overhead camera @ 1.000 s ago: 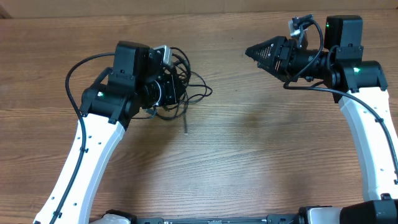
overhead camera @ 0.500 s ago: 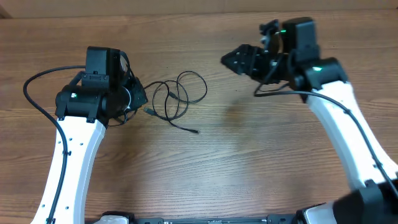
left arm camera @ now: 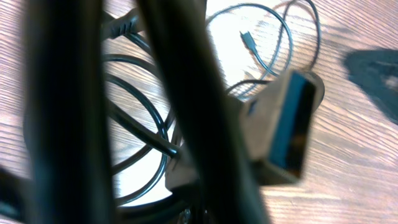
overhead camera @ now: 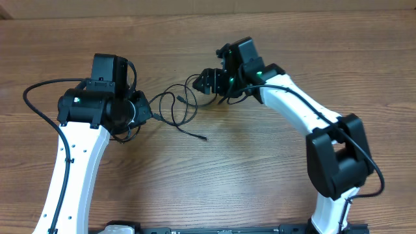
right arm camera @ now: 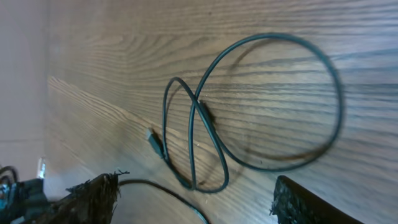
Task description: Untangle cables
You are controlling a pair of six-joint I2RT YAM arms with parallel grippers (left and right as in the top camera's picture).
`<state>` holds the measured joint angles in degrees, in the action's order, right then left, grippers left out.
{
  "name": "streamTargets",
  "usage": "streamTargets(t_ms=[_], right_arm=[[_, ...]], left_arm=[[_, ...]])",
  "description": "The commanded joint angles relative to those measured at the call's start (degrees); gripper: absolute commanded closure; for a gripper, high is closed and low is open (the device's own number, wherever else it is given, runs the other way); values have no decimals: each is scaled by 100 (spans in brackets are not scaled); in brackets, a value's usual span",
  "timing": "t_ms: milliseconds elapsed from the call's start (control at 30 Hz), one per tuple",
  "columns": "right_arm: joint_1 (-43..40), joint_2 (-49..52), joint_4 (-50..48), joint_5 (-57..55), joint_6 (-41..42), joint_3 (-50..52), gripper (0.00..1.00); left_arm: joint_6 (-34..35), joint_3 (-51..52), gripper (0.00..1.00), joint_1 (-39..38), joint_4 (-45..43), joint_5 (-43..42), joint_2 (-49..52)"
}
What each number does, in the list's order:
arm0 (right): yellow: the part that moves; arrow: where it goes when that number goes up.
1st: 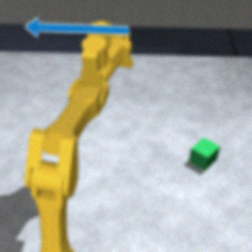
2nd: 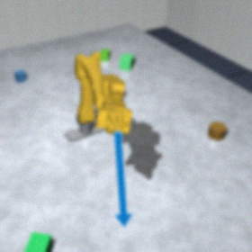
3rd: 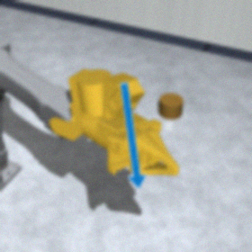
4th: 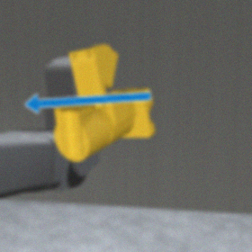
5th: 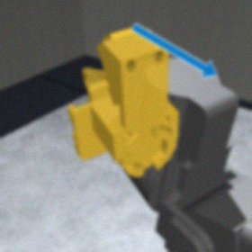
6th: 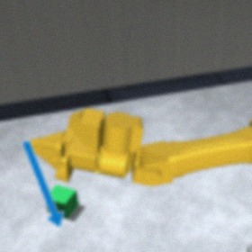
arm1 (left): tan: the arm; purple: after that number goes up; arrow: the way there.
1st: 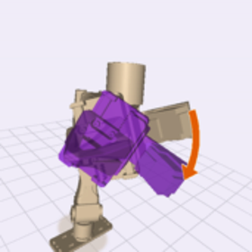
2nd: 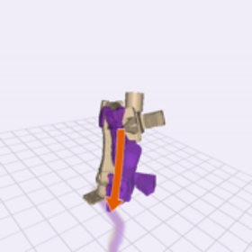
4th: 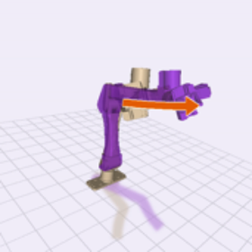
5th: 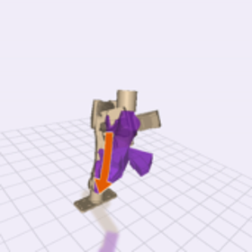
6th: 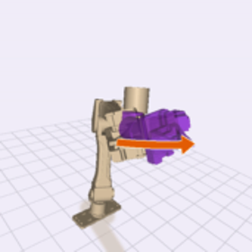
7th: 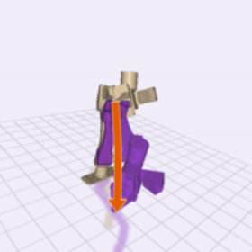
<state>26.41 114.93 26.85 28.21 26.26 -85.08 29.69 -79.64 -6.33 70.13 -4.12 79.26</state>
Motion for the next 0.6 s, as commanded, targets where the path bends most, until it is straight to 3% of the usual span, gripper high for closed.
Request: streamTargets(t_ms=[0,133,300,567], right_arm=[[199,313,-186,-9,-105,-103,20],[356,505,-313,-140,-105,-103,21],[509,590,-332,-857,-105,-94,23],[584,824,-555,-994,-81,-79,22]], left_arm=[[35,-146,94,-11,37,-352,-136],[33,-146,87,-11,179,-645,-133],[33,-146,86,-11,404,-651,-133],[-13,-146,56,-11,463,-623,-131]])
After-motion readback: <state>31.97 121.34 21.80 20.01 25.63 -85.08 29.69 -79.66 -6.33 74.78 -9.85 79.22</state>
